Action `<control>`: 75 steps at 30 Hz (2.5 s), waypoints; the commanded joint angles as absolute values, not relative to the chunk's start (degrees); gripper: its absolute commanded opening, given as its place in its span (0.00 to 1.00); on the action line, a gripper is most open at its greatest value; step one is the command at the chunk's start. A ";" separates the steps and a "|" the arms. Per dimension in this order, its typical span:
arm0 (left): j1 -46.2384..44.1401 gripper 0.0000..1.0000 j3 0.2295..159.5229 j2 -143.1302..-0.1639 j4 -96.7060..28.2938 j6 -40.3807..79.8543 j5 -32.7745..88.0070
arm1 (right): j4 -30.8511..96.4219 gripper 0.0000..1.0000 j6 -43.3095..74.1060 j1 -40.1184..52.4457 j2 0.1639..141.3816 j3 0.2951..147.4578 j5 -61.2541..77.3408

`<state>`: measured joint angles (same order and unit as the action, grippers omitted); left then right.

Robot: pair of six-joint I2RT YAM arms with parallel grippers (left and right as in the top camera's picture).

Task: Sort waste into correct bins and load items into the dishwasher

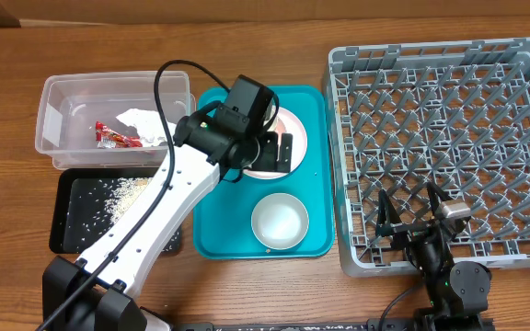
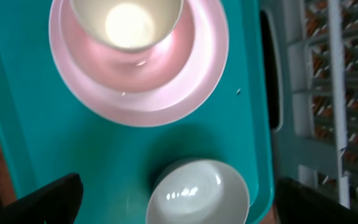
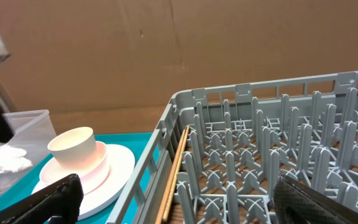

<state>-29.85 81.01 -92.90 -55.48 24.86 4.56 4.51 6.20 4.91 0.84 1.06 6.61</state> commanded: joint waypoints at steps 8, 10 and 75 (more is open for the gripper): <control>-29.65 0.81 80.99 -93.38 -66.57 24.16 4.51 | 2.61 1.00 6.04 4.75 0.27 0.47 4.80; -29.65 0.72 80.99 -93.38 -68.55 23.92 6.57 | 2.66 1.00 6.04 4.78 0.27 0.47 5.28; -29.65 0.29 54.54 -93.73 -44.71 27.99 11.46 | 59.44 0.68 13.06 4.80 48.27 53.63 16.32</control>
<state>-29.85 56.05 -93.01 -45.34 27.07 11.79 59.61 13.45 4.91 47.35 52.60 16.51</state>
